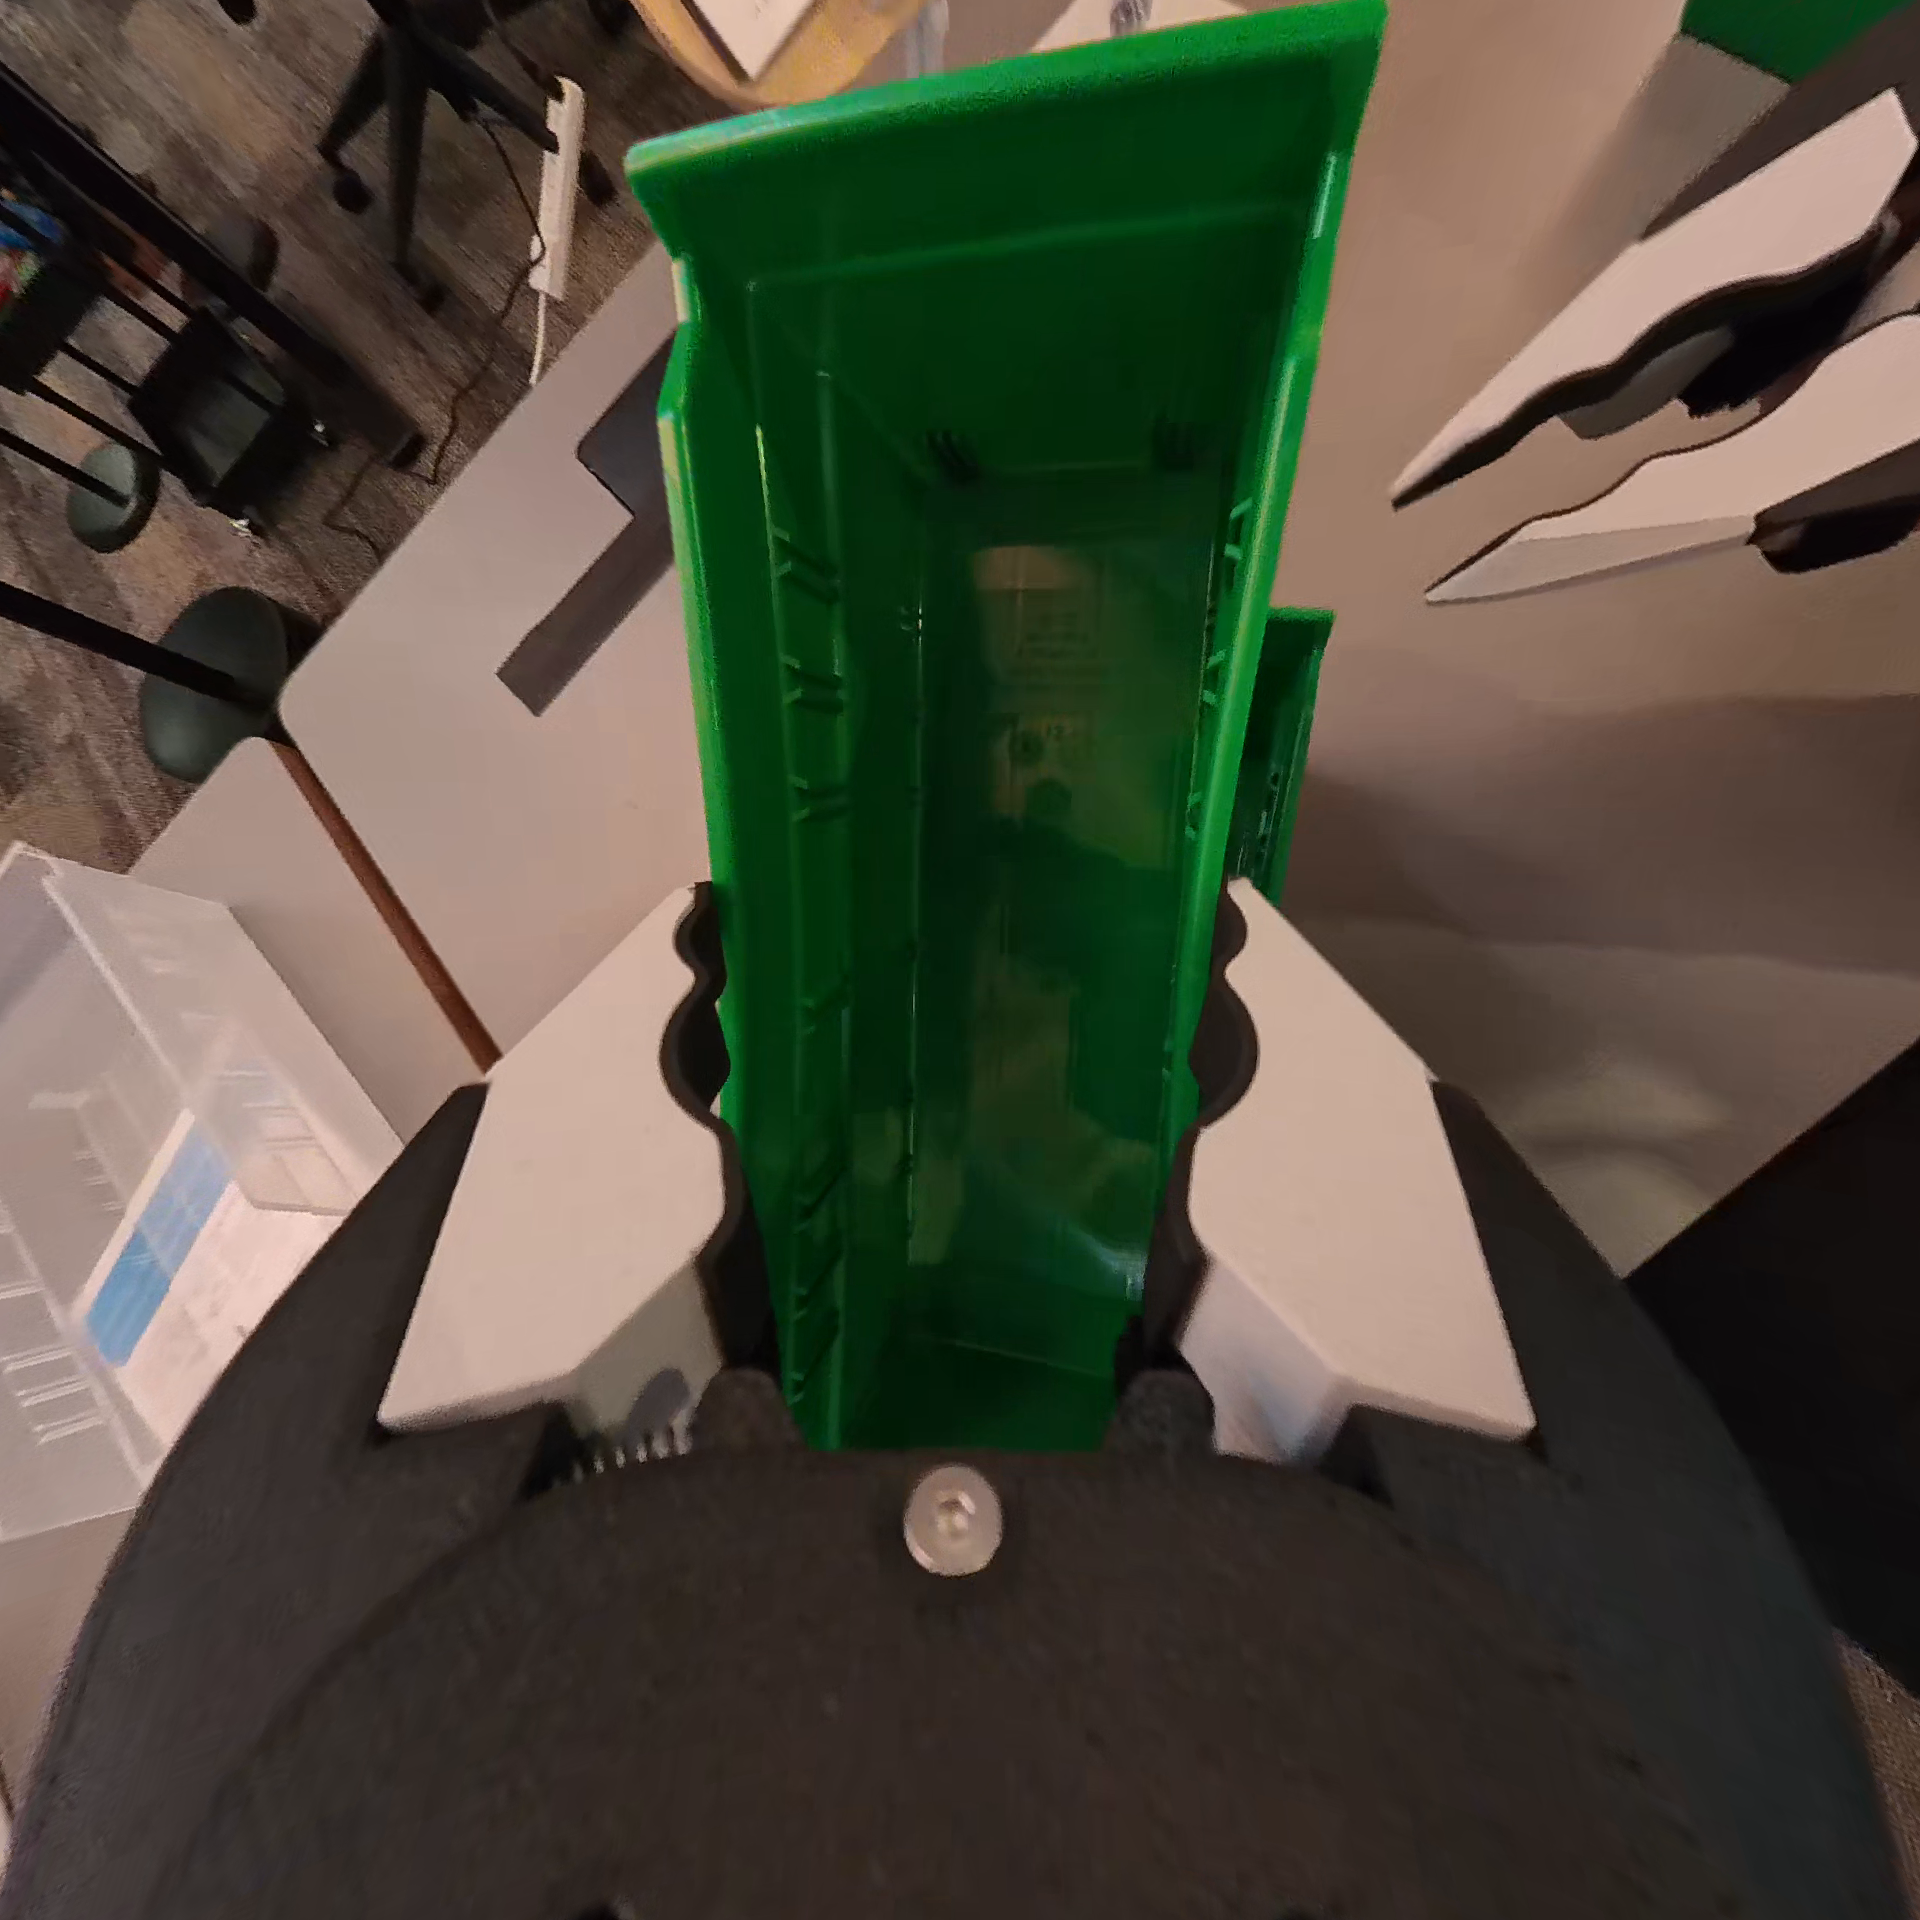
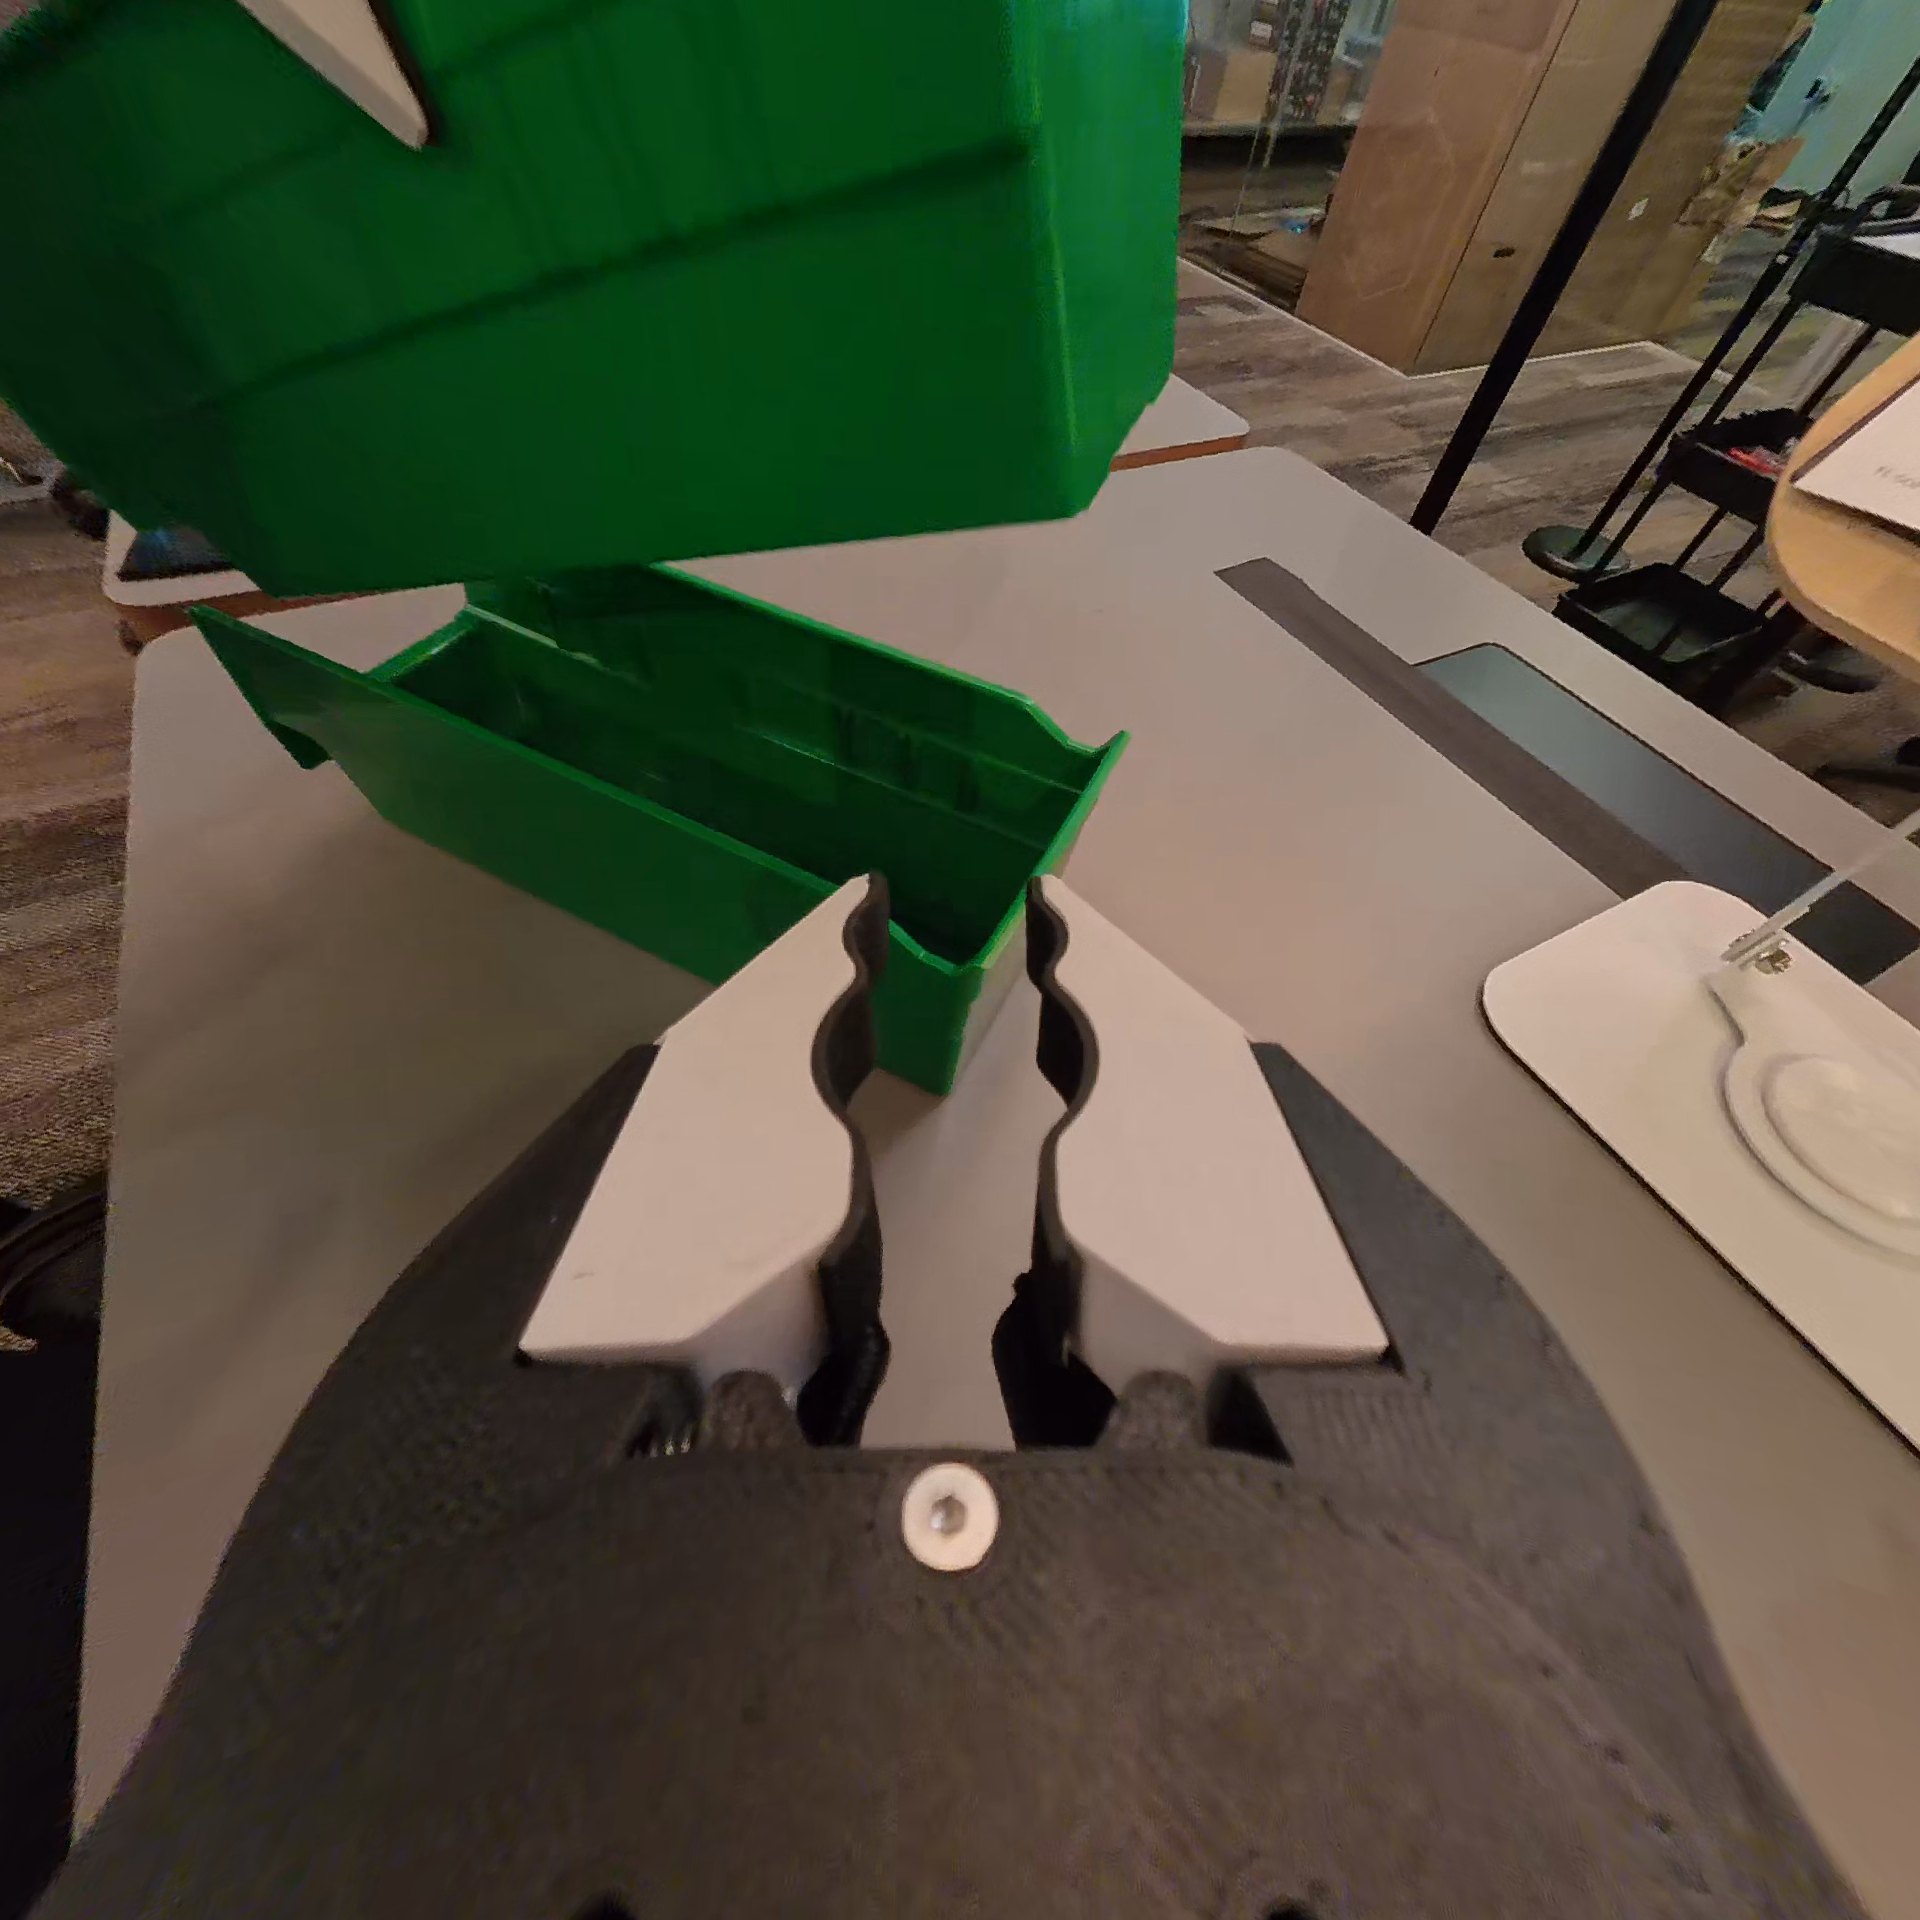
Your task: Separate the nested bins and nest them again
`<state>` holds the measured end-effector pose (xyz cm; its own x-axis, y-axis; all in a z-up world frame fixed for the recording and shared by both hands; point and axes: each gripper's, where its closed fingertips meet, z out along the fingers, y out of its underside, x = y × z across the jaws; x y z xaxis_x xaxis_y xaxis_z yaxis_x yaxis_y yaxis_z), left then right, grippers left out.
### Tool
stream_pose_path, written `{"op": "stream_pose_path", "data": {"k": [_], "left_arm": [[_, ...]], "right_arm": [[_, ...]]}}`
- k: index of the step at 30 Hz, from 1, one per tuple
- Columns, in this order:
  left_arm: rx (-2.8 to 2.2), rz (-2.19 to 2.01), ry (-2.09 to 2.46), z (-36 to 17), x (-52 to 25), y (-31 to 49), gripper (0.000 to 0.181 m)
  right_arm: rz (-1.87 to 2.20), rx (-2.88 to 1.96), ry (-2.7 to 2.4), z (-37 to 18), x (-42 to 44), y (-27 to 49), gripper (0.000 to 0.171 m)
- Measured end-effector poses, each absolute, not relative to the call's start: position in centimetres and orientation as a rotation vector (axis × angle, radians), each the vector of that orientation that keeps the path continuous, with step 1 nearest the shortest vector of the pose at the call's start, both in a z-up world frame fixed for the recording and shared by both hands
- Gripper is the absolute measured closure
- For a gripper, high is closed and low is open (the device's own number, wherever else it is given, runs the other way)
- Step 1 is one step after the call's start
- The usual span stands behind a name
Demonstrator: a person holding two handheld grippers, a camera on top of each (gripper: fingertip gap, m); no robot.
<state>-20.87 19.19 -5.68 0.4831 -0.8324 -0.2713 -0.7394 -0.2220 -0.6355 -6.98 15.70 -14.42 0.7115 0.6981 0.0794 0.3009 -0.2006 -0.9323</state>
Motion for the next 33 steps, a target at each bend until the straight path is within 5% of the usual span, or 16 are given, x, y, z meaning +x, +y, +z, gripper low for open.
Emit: {"op": "stream_pose_path", "data": {"k": [8,19,24,33], "left_arm": [[-1.979,-0.225,1.242,-1.4,-19.0,17.6,0.091],[-1.951,-0.469,1.251,-0.5,-7.0,12.9,0.09],[-2.039,-0.599,1.183,-4.2,0.0,12.1,0.09],[-2.271,-0.483,1.314,-15.4,7.3,11.5,0.088]], "right_arm": [[0.497,-1.814,-0.754,-12.0,-5.9,13.0,0.15],[0.427,-1.787,-0.478,0.3,7.5,10.0,0.145],[0.347,-1.674,-0.354,5.5,14.2,7.5,0.15],[0.409,-1.671,-0.383,5.8,14.7,6.5,0.152]]}}
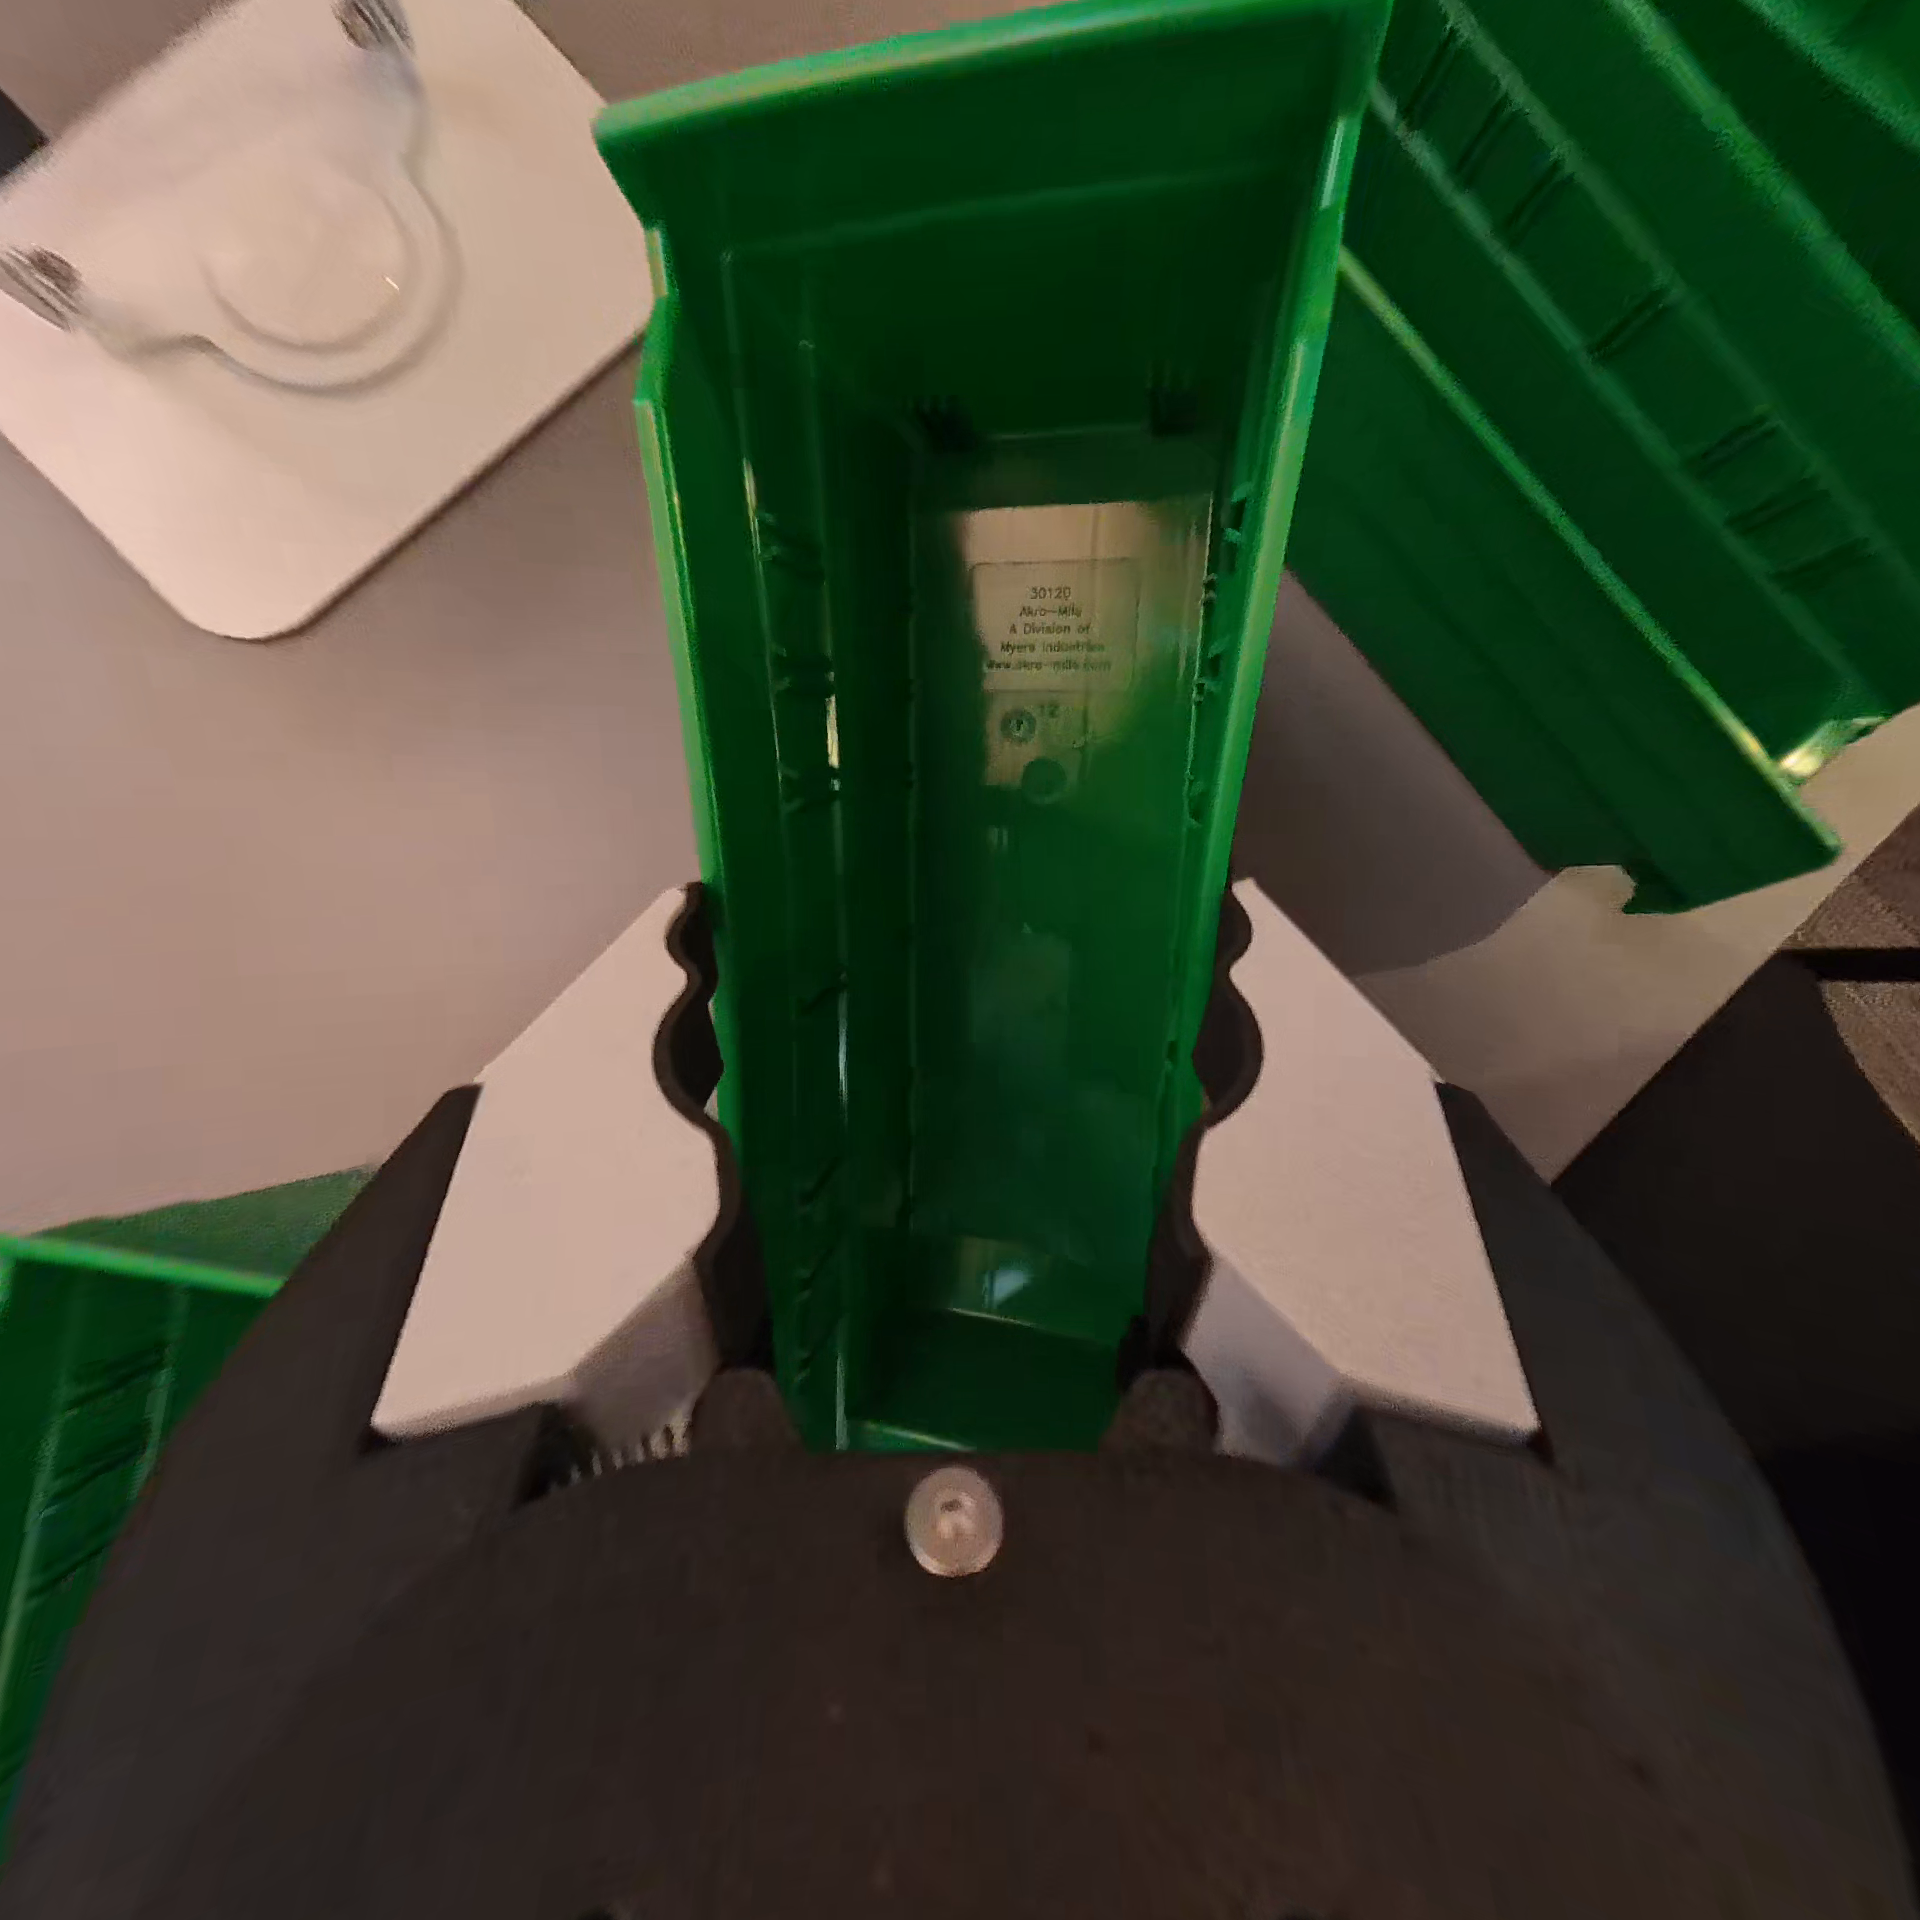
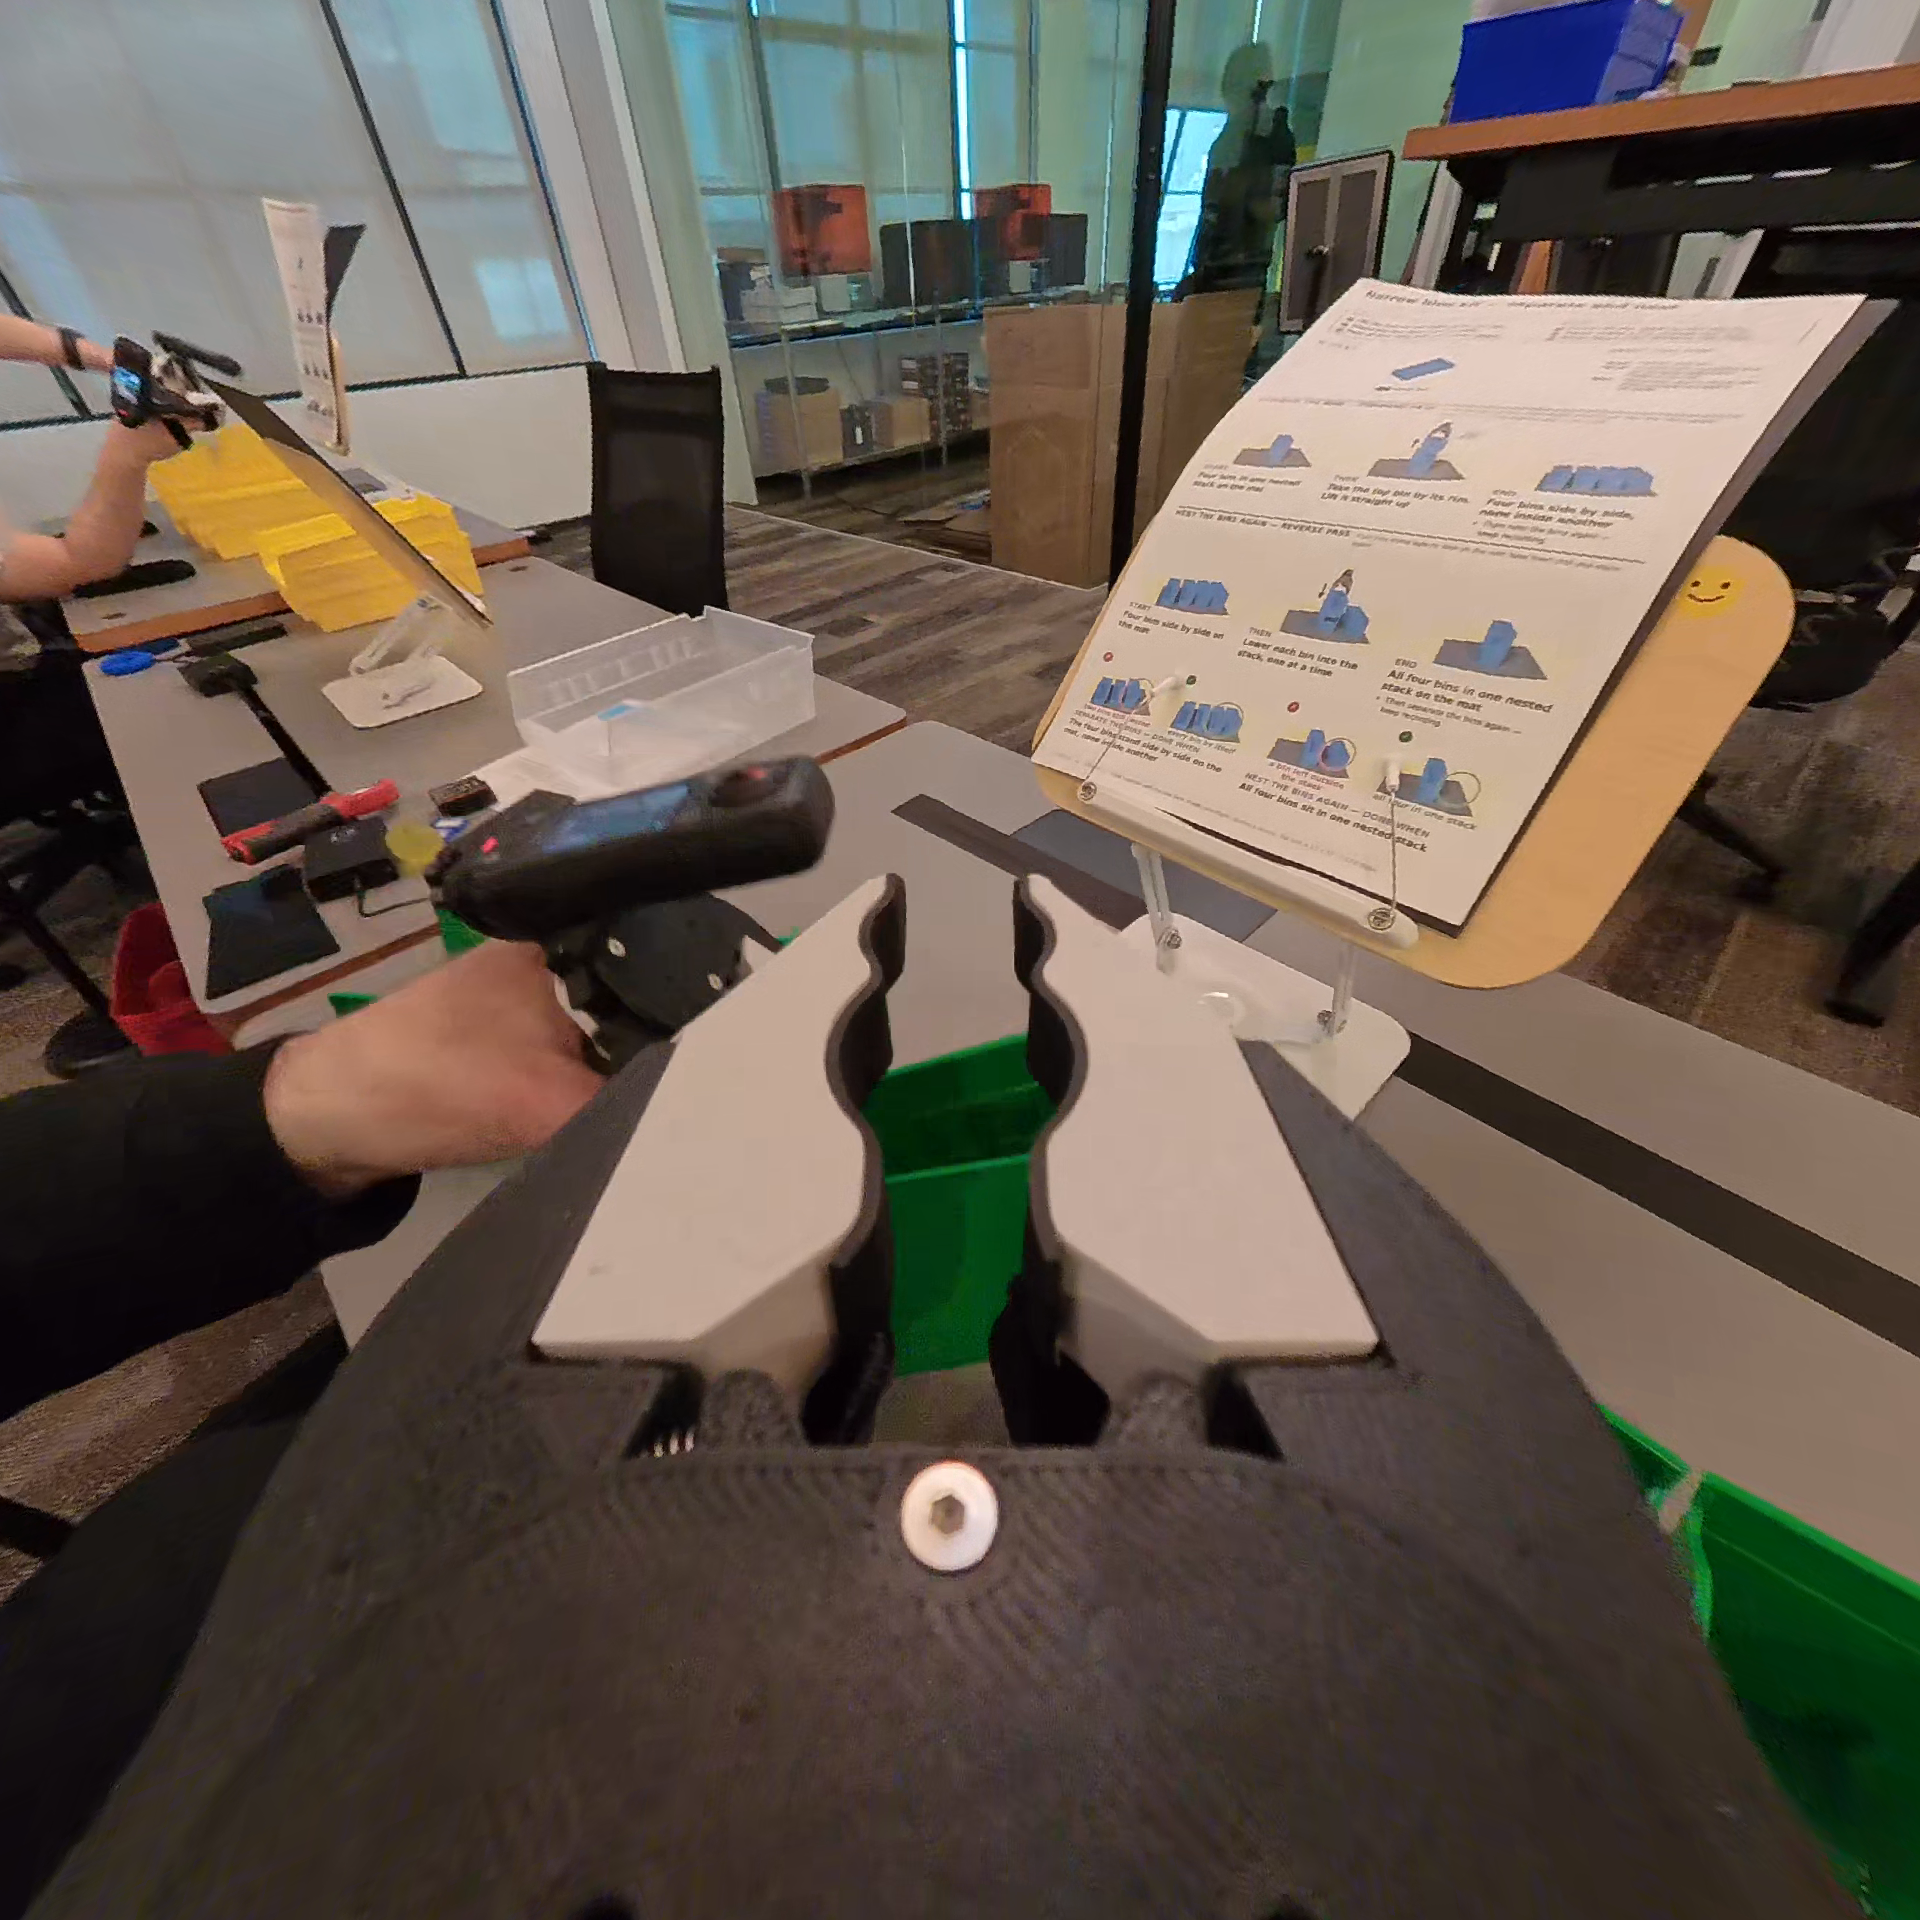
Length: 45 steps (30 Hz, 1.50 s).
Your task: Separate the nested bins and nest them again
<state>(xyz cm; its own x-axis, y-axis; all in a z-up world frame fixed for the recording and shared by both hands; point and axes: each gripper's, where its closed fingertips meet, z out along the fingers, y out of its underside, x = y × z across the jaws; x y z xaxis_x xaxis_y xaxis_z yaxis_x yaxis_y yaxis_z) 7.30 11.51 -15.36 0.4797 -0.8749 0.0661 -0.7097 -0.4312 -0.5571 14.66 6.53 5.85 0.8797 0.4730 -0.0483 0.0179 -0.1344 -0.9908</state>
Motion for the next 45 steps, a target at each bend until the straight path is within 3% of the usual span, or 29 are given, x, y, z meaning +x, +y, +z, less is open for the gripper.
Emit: {"op": "stream_pose_path", "data": {"k": [6,16,21,23,28,39,43,45], "left_arm": [[-2.378,-0.355,1.345,-20.5,8.2,11.4,0.078],[-2.356,-0.65,1.338,-18.4,8.7,10.1,0.06],[-2.4,-0.598,1.381,-19.0,5.4,12.3,0.107],[-2.466,-0.577,1.45,-20.9,5.2,11.8,0.116],[-2.53,-0.502,1.585,-24.4,5.3,10.4,0.175],[-2.739,-0.708,0.978,-24.5,3.3,10.4,0.173],[-2.739,-0.867,0.803,-23.7,4.0,8.9,0.154],[-2.719,-0.931,0.743,-23.1,4.4,8.5,0.128]], "right_arm": [[0.398,-1.7,-0.404,4.8,14.9,6.9,0.151],[0.45,-1.675,-0.43,5.0,14.4,6.6,0.152],[0.472,-1.649,-0.426,5.6,14.5,6.2,0.153],[0.482,-1.644,-0.436,5.7,14.1,6.2,0.153],[0.478,-1.641,-0.449,5.8,13.9,6.0,0.154],[0.52,-1.61,-0.438,6.1,14.5,5.8,0.157],[0.536,-1.599,-0.437,6.3,14.6,5.7,0.157],[0.539,-1.595,-0.436,6.4,14.7,5.6,0.157]]}}
